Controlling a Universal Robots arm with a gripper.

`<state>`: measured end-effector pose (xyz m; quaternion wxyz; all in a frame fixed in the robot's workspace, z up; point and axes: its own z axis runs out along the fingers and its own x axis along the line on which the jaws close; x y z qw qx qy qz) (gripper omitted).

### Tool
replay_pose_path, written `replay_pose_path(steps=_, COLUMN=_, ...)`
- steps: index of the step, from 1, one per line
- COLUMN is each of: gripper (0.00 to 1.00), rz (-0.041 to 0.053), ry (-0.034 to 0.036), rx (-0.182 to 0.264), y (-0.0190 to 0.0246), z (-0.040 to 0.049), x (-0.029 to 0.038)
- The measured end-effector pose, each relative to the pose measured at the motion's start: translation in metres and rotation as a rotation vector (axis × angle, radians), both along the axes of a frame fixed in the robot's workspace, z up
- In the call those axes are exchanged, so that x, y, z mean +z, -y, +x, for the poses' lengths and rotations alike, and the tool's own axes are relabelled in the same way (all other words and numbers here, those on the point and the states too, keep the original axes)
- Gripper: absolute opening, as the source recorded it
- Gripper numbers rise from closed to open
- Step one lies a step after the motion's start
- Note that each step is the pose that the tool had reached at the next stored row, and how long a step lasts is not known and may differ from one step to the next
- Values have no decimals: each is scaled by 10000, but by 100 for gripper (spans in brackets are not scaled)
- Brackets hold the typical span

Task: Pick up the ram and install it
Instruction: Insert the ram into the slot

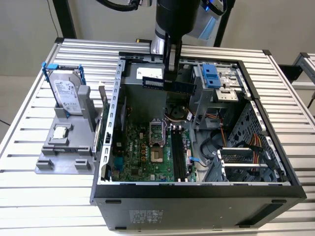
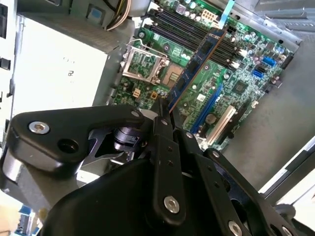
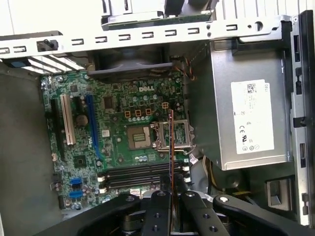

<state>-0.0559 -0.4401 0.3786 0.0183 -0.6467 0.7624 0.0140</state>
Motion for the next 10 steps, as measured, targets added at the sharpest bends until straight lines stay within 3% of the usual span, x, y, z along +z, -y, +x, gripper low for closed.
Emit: replay_pose_path(steps=10, gripper=0, rz=-1, ry=0, rx=-1219, y=0, z=-1, x=0)
